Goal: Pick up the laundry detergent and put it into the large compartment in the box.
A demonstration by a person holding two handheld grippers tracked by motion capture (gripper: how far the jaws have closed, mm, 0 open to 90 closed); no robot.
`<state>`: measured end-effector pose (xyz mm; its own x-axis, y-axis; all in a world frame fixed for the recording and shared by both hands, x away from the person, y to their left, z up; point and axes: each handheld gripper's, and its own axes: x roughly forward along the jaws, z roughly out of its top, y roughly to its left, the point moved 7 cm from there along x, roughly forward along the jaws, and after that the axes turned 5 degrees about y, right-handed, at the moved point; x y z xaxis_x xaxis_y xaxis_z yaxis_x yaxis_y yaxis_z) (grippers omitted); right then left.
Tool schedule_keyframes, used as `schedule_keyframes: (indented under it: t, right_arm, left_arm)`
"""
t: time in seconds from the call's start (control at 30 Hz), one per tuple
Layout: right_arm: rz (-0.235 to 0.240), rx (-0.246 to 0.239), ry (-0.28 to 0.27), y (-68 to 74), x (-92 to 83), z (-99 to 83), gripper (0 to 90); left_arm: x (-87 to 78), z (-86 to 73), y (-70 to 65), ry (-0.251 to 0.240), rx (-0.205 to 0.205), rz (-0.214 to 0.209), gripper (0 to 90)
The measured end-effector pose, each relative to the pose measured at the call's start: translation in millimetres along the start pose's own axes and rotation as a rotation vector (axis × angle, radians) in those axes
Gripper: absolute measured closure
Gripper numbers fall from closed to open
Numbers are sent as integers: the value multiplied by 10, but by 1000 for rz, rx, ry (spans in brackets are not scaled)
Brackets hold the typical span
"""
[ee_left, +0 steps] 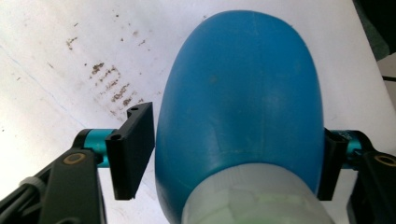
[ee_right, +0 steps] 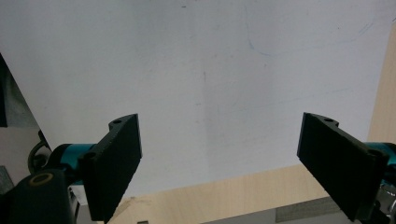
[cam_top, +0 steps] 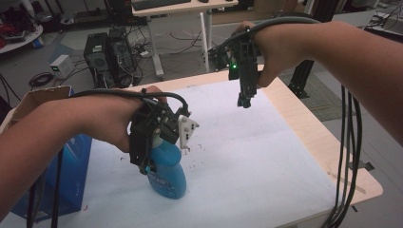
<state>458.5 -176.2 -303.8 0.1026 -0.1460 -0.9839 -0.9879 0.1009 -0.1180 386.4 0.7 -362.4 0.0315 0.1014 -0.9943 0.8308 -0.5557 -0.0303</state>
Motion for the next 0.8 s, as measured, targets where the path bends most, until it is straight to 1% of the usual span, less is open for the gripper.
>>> schedule_keyframes:
  t: [0.07, 0.13, 0.17, 0.2, 0.23, 0.27, 0.3, 0.33, 0.43, 0.47, 0.57, 0.63, 0.67, 0.7, 0.8]
  right_arm:
    - [-1, 1, 3, 0, 1, -1, 130]
    - [-1, 1, 1, -4, -1, 3, 130]
    - [-1, 1, 1, -4, -1, 3, 130]
    - [-1, 1, 0, -4, -2, 4, 130]
    - [-3, 0, -1, -9, 2, 6, 130]
    - [-3, 0, -1, -9, 2, 6, 130]
    - [0, 1, 1, -6, 4, 4, 130]
    - [-3, -5, 0, -17, 11, 5, 130]
    - [0, 2, 2, -17, 14, 6, 130]
    - [1, 4, 3, -17, 21, 10, 130]
    - [0, 0, 7, -20, 32, 19, 130]
    - [1, 1, 9, -18, 33, 22, 130]
    - [1, 0, 9, -19, 37, 29, 130]
    - [2, -2, 10, -17, 40, 31, 130]
    - [0, -1, 12, -17, 41, 38, 130]
  left_arm:
    - [3, 3, -1, 6, -2, 1, 301]
    - [6, 7, -1, 3, 3, -9, 310]
    - [6, 7, -1, 3, 3, -9, 333]
    - [2, 11, -13, -2, 7, -25, 333]
    - [5, 20, -28, -12, 0, -33, 374]
    - [1, 15, -16, -1, 8, -29, 374]
    - [5, 20, -28, -8, -4, -33, 374]
    - [6, 21, -31, -11, -7, -32, 374]
    - [2, 16, -34, -3, -1, -23, 375]
    - [4, 19, -42, -8, -10, -19, 377]
    - [3, 16, -47, -3, -11, -17, 380]
    - [1, 21, -57, 1, -35, -21, 381]
    - [-6, 29, -69, 4, -35, -23, 382]
    - [-14, 36, -79, -3, -42, -29, 382]
    - [-35, 41, -95, -16, -46, -38, 382]
